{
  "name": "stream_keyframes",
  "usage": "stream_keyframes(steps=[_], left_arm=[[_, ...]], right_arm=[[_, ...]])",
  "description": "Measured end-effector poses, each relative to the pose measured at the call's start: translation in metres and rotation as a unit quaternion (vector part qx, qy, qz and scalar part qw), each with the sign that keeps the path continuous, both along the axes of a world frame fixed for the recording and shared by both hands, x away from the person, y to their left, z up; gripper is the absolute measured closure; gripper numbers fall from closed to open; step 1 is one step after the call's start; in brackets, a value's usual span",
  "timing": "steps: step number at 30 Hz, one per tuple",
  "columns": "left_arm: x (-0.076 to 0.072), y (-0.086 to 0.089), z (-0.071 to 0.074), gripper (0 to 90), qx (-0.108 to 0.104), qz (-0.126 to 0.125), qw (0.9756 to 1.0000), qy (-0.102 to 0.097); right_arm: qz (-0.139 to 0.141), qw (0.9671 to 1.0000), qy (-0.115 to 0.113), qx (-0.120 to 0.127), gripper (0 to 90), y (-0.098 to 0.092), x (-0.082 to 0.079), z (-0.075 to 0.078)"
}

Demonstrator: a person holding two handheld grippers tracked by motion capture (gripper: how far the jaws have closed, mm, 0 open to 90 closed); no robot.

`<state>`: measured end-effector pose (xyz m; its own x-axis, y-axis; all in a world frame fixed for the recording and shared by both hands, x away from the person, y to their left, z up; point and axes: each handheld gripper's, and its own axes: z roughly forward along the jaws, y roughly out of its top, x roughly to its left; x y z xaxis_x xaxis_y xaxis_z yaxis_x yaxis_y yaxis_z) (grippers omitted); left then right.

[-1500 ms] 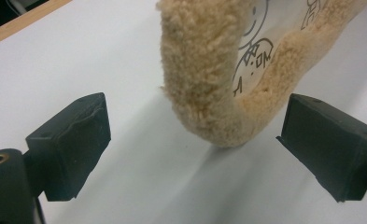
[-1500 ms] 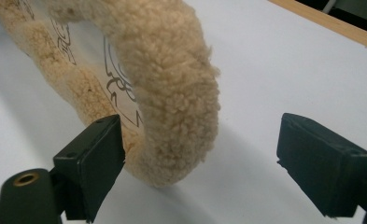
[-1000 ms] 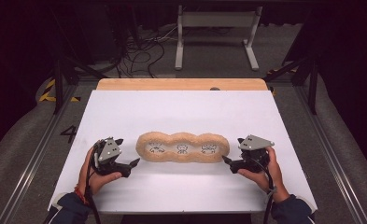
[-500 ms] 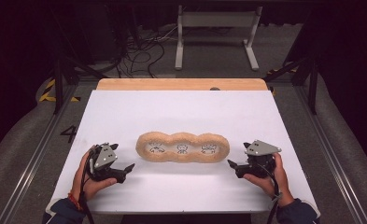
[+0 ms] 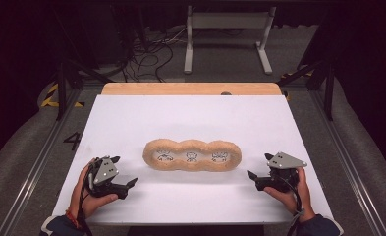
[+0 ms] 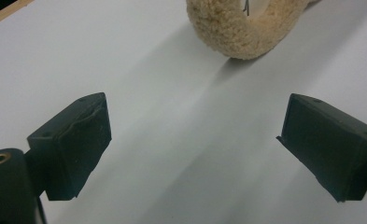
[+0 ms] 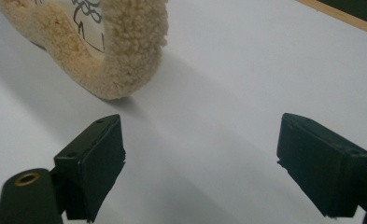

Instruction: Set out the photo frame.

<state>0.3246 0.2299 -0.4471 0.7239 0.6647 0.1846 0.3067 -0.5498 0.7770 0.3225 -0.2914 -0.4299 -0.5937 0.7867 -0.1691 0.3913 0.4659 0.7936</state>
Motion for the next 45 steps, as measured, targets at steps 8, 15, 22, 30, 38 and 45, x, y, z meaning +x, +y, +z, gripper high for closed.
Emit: stream_keyframes(steps=[8, 15, 22, 30, 38, 45], left_arm=[[-0.006, 0.008, 0.000, 8.7, -0.001, 0.007, 1.0000, -0.003], [-0.011, 0.016, -0.002, 8.7, -0.004, 0.010, 0.9999, -0.001], [-0.017, 0.026, -0.004, 8.7, -0.009, 0.019, 0.9998, -0.001], [-0.021, 0.037, -0.010, 8.7, -0.018, 0.026, 0.9995, 0.007], [-0.029, 0.052, -0.016, 8.3, -0.043, 0.027, 0.9985, 0.018], [-0.033, 0.058, -0.017, 7.8, -0.057, 0.041, 0.9974, 0.015]], right_arm=[[-0.007, 0.9998, -0.017, 0.010, 14.7, -0.012, -0.009, 0.000], [-0.017, 0.9996, -0.014, 0.015, 14.5, -0.020, -0.014, -0.004], [-0.027, 0.9995, -0.014, 0.012, 14.1, -0.027, -0.020, -0.008], [-0.036, 0.9991, -0.010, 0.018, 13.3, -0.037, -0.026, -0.013], [-0.043, 0.9987, 0.000, 0.029, 12.3, -0.046, -0.037, -0.022], [-0.039, 0.9983, -0.004, 0.043, 11.6, -0.052, -0.044, -0.022]])
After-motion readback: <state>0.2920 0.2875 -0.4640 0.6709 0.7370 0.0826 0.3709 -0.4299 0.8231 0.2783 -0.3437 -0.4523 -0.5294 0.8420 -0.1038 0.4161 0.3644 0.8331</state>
